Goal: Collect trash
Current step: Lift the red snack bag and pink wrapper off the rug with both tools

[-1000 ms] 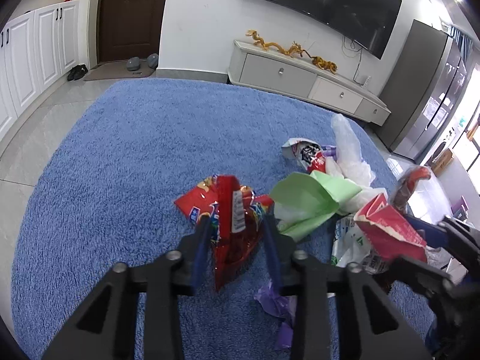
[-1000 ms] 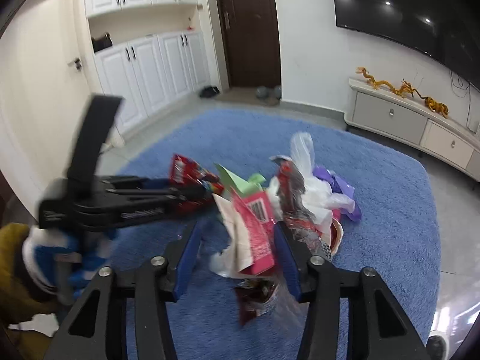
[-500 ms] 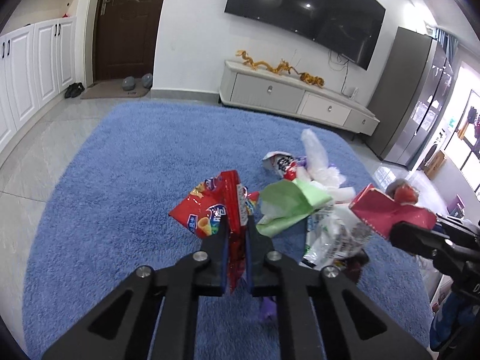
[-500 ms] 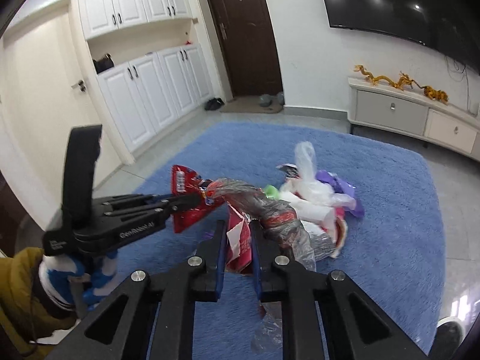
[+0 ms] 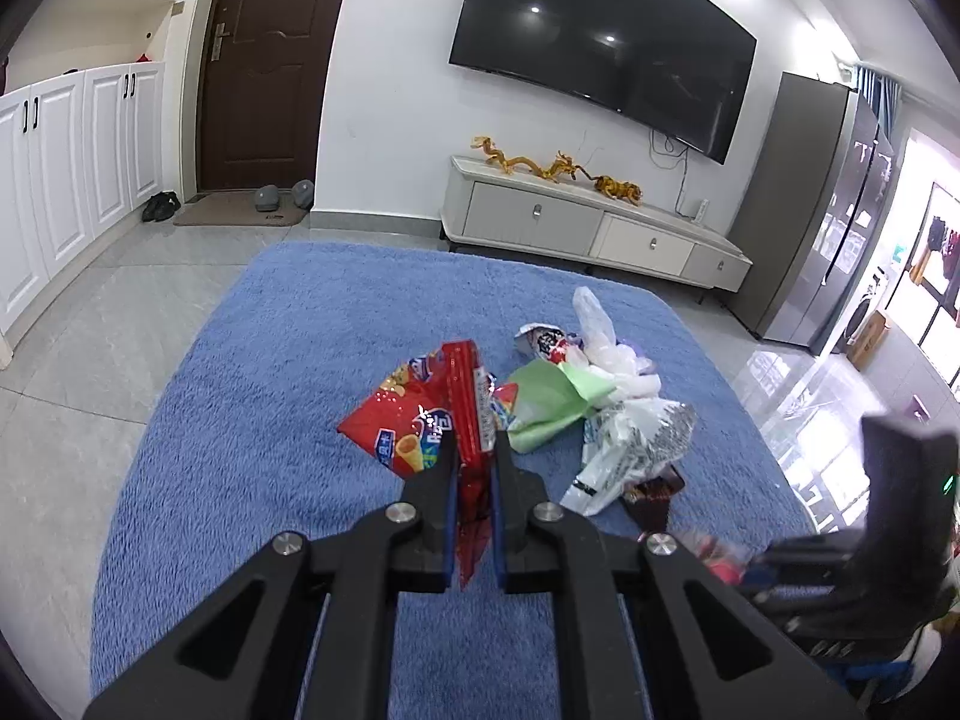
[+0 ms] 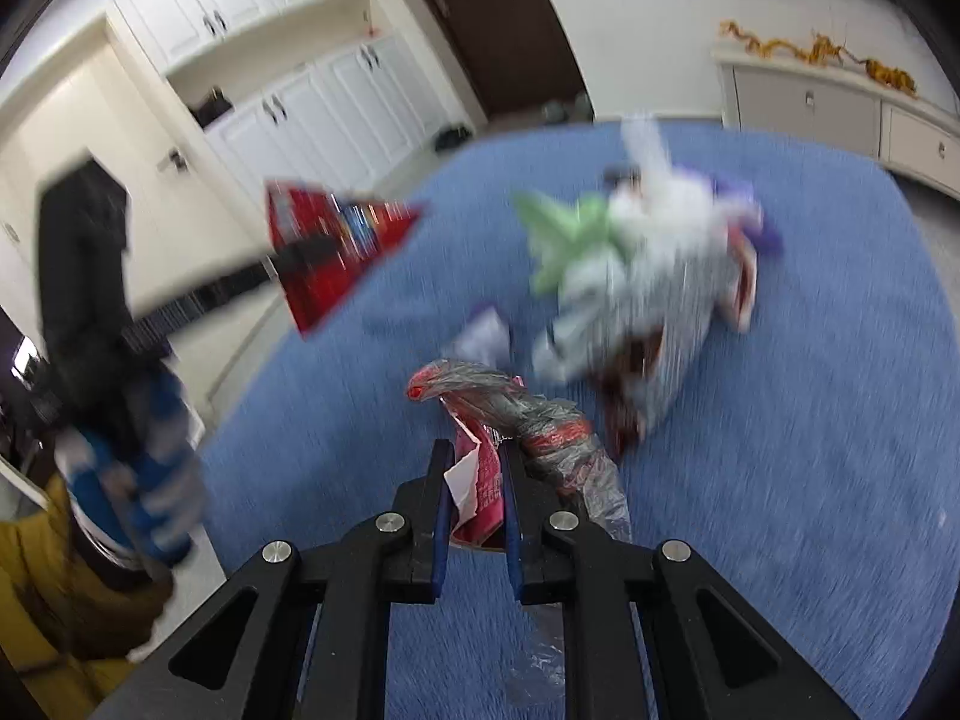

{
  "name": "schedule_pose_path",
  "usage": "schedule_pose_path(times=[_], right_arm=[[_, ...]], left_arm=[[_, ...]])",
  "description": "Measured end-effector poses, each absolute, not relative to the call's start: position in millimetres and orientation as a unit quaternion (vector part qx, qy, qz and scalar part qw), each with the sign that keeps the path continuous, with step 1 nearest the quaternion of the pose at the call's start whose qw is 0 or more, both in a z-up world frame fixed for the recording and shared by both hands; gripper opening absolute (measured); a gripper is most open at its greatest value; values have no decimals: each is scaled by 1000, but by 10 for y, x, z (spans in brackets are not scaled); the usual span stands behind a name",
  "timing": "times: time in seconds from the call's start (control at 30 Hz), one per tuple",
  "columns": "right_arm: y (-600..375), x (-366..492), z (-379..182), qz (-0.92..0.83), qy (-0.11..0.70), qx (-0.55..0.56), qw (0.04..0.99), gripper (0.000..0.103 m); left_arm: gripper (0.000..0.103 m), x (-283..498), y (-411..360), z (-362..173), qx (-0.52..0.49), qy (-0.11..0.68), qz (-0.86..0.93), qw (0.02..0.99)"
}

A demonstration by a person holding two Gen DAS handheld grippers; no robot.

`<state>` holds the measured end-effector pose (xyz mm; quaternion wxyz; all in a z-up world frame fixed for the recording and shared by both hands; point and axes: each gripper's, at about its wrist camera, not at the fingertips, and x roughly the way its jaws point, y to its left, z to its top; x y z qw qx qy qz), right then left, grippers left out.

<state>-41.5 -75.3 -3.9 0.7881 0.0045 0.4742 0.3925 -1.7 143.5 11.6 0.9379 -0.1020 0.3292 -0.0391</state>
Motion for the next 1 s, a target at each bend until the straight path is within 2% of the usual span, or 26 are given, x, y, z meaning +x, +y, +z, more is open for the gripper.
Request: schedule_pose_path(times=[0.13,0.27,0.47,0.57,0.6,0.7,1.0], right_arm=[[-739,-511,-135,387,491,-14,780,21],[-723,-575,-149,381,493,-32,782,39],[-631,-573,-68,380,485,-53,786,40],[-517,-567,-134,376,491,-72,783,38],[-487,-573,-169,375,492,-77,782,26],[-431,-610,-165,376,486,-79,785,15],[-705,-634,303,411,421,14,809,14]], left_arm=[[8,-86,1433,103,-103,329,-40,938],[8,-129,1432,100,-105,327,-41,938],[8,-177,1427,101,-103,328,-44,938],[8,-207,1418,109,-103,326,-46,939],[8,-219,1411,116,-101,325,-47,939],[8,-263,1393,145,-97,321,-47,941],[8,-342,1331,258,-92,311,-47,945]])
